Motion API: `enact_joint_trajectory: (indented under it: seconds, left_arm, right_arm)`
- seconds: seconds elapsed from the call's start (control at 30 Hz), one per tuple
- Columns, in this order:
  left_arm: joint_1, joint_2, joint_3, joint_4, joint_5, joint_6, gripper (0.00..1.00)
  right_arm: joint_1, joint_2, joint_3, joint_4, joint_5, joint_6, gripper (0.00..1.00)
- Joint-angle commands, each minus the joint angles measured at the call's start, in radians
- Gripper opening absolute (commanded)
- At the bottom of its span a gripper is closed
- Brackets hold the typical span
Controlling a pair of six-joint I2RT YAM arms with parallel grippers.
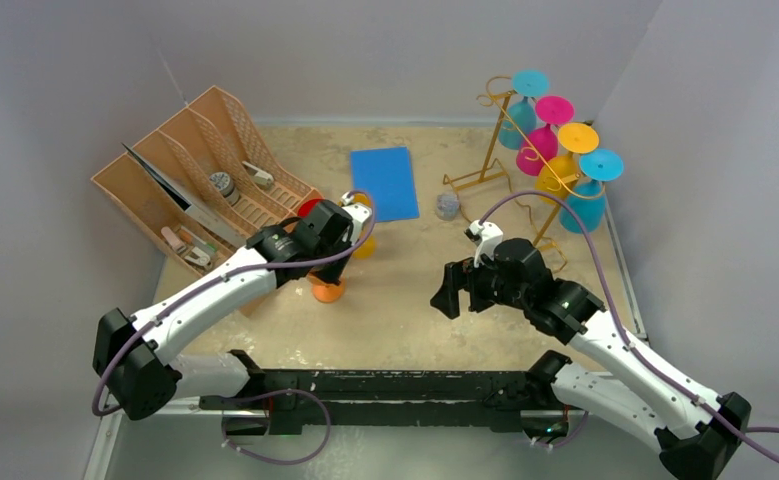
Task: Take the wine glass off the wine glass rack
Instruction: Place the wine glass at the center of the board.
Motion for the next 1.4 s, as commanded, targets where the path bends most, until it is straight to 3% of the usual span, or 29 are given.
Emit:
enact_joint_trajectory:
  seconds: [0.0, 0.43, 0.77, 1.0, 1.37]
  left_arm:
    - [-0.007, 0.04, 0.031, -0.024, 0.016, -0.01, 0.0]
    - [-0.006, 0.053, 0.032, 0.034, -0.075, -0.01, 0.0]
    - [-0.006, 0.091, 0.035, 0.0, -0.03, -0.029, 0.0]
    - [-0.006, 0.083, 0.055, -0.03, -0.039, -0.045, 0.3]
    - [-0.006, -0.146, 0.091, -0.007, -0.013, -0.062, 0.58]
  right_arm:
    - [-0.001, -0.002, 0.028, -0.009, 0.012, 0.001, 0.99]
    - [-0.001, -0.033, 0.021, -0.041, 0.031, -0.003, 0.99]
    - [0.0, -0.035, 0.021, -0.049, 0.03, -0.004, 0.99]
    - [-0.001, -0.051, 0.042, -0.078, 0.033, -0.013, 0.99]
    - [-0.001, -0.072, 0.131, -0.051, -0.015, -0.091, 0.99]
